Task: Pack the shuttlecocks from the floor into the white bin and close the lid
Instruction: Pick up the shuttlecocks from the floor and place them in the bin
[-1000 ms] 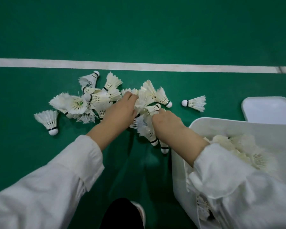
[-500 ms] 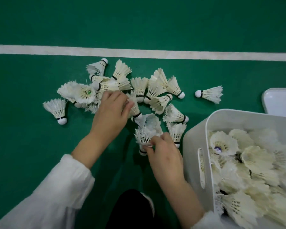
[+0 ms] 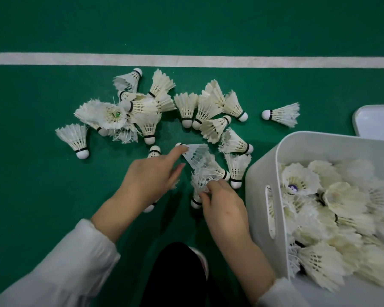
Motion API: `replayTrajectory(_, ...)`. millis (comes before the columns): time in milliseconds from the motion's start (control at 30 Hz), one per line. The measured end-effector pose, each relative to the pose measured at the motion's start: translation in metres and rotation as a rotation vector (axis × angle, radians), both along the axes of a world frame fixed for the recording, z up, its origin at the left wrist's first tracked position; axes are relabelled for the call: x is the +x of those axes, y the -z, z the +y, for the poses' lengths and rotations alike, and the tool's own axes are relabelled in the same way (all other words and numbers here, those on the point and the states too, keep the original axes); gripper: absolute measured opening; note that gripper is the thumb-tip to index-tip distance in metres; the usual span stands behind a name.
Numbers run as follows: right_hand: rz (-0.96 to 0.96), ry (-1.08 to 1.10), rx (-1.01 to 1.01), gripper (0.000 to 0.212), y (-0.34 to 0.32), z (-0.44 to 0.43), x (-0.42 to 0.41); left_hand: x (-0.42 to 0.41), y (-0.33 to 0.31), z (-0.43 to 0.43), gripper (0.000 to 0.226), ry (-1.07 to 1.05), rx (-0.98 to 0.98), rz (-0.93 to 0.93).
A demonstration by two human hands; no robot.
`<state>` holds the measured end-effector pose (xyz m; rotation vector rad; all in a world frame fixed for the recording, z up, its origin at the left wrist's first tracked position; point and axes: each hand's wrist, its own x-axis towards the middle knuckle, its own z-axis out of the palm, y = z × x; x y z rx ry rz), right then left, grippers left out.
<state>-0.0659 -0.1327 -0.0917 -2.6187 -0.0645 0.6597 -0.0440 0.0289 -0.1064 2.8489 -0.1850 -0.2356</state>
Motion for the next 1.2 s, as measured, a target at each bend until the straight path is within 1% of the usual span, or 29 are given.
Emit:
replayTrajectory(100, -0.007, 0.02, -0.031, 0.023, -0.003, 0.0, -0.002, 0.008, 0.017, -0.003, 0.068, 0.246, 0.176, -0.096)
replayTrajectory(133, -0.017, 0.024, -0.036, 0.023, -0.005, 0.0, -0.002, 0.012, 0.02, -0.005, 0.073, 0.299, 0.234, -0.077)
replayTrajectory(167, -0.027, 0.029, -0.036, 0.023, -0.006, 0.0, -0.001, 0.016, 0.022, -0.008, 0.074, 0.318, 0.264, -0.058)
replayTrajectory(233, -0.049, 0.036, -0.029, 0.022, -0.01, -0.001, 0.0, 0.021, 0.022, -0.014, 0.068, 0.31, 0.29, -0.005)
replayTrajectory(300, -0.074, 0.035, -0.012, 0.021, -0.013, -0.003, 0.0, 0.021, 0.024, -0.016, 0.064, 0.298, 0.342, -0.012)
replayTrajectory(400, -0.106, 0.032, 0.036, 0.019, -0.015, -0.004, 0.0, 0.015, 0.027, -0.015, 0.068, 0.246, 0.41, 0.041)
replayTrajectory(467, -0.117, 0.039, 0.06, 0.019, -0.016, -0.005, -0.002, 0.013, 0.033, -0.014, 0.065, 0.179, 0.415, 0.04)
replayTrajectory(533, -0.123, 0.044, 0.088, 0.018, -0.02, -0.005, -0.004, 0.012, 0.033, -0.012, 0.059, 0.183, 0.432, 0.013)
replayTrajectory(633, -0.152, 0.021, 0.113, 0.019, -0.03, -0.006, -0.007, 0.015, 0.034, -0.01, 0.038, 0.189, 0.393, -0.067)
replayTrajectory(767, -0.21, 0.014, 0.203, 0.018, -0.052, -0.013, -0.005, 0.016, 0.015, -0.007, 0.028, 0.149, 0.324, -0.081)
replayTrajectory(867, -0.282, -0.057, 0.206, 0.017, -0.081, -0.024, 0.007, 0.011, -0.009, -0.008, 0.012, -0.02, 0.15, -0.183)
replayTrajectory(933, -0.342, -0.1, 0.182, 0.018, -0.105, -0.037, 0.021, 0.012, -0.038, -0.016, 0.02, -0.16, 0.014, -0.208)
replayTrajectory(1000, -0.376, -0.118, 0.158, 0.019, -0.133, -0.06, 0.035, 0.014, -0.069, -0.028, 0.023, -0.216, -0.111, -0.18)
replayTrajectory(1033, -0.381, -0.131, 0.128, 0.019, -0.147, -0.074, 0.04, 0.016, -0.084, -0.034, 0.023, -0.212, -0.148, -0.18)
replayTrajectory(1133, -0.387, -0.165, -0.044, 0.023, -0.184, -0.125, 0.049, 0.02, -0.127, -0.054, 0.022, -0.139, -0.211, -0.196)
replayTrajectory(1200, -0.292, -0.108, -0.079, 0.028, -0.201, -0.161, 0.044, 0.02, -0.155, -0.073, 0.018, -0.109, -0.276, -0.181)
